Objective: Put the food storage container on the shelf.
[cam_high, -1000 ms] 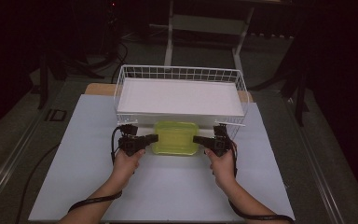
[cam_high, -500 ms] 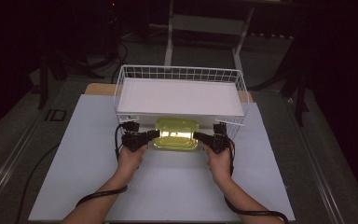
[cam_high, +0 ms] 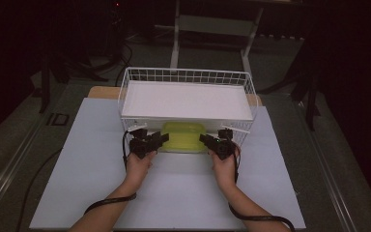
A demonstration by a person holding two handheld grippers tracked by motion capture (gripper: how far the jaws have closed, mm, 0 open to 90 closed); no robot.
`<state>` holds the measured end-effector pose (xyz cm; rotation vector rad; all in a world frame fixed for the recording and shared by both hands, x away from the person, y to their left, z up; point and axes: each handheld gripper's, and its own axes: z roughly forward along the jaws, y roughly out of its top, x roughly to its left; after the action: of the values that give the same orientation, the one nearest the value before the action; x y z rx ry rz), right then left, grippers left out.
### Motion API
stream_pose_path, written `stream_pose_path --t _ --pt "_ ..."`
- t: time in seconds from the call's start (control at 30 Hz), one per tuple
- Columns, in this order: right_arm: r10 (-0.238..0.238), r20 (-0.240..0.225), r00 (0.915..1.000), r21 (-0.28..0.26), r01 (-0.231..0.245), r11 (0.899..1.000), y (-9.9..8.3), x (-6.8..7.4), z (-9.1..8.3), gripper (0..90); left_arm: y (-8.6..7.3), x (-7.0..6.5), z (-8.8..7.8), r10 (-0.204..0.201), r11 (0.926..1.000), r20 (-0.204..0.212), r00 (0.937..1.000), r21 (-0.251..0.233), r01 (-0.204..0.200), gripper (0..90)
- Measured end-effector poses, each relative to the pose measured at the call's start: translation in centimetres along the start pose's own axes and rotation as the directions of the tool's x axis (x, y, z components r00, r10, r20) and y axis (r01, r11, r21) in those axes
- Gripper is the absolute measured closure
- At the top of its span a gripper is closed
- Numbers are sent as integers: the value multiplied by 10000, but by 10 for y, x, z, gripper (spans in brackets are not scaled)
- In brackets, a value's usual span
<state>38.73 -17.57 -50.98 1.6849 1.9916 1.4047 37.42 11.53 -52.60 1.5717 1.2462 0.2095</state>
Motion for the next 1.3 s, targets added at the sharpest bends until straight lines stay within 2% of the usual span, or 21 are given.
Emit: stream_pose_path --t 0.07,0.2,0.27,0.33,0.4,0.5,0.6,0.7,0.8,0.87,0.93,1.03,1.1,1.2,1.3 --pt "-34 -16 10000 -108 33 9999 -1 1 0 589 1 -1 -2 177 9998 -79 9998 6 -177 496" --pt "-233 -4 9997 -348 233 9991 -2 2 -5 534 0 0 -9 168 9998 -127 9998 -144 -170 437" --pt "-289 -27 9996 -383 288 9989 -2 4 -11 521 -2 0 -14 229 9996 10 9997 -158 -229 394" --pt "-430 -96 9990 -385 426 9983 -4 6 -17 516 -4 -1 -20 220 9996 195 9996 -205 -216 388" --pt "-639 -71 9979 -417 635 9971 -6 9 -23 518 -6 -1 -27 273 9992 564 9980 -293 -256 346" --pt "-875 -136 9961 -403 869 9954 -11 14 -34 529 -10 -6 -37 889 9954 606 9942 -417 -865 336" --pt "-1314 -214 9911 -401 1305 9906 -17 23 -42 540 -15 -7 -47 1154 9925 759 9904 -487 -1119 298" --pt "-1376 -382 9898 -254 1367 9903 -22 29 -45 573 -18 -7 -57 1315 9900 735 9886 -621 -1270 256" --pt "-1443 -558 9880 56 1448 9894 -28 37 -44 626 -18 -6 -66 1540 9865 792 9849 -678 -1488 170" --pt "-1627 -543 9852 270 1644 9860 -33 42 -41 686 -20 -9 -71 1840 9815 779 9798 -677 -1789 119" --pt "-1732 -558 9833 414 1756 9836 -36 45 -38 759 -21 -12 -74 2190 9752 868 9719 -514 -2152 6" --pt "-1987 -443 9791 618 2012 9776 -42 52 -32 875 -24 -16 -76 2554 9668 917 9625 -319 -2535 6" --pt "-2003 -493 9785 765 2037 9760 -44 55 -28 899 -27 -19 -77 2768 9609 969 9560 -341 -2748 6" --pt "-2145 -527 9753 886 2186 9718 -47 60 -21 900 -32 -20 -78 2843 9585 872 9548 -460 -2812 6" --pt "-2132 -566 9754 1056 2182 9702 -50 62 -13 900 -35 -21 -77 3042 9523 622 9506 -442 -3019 6"
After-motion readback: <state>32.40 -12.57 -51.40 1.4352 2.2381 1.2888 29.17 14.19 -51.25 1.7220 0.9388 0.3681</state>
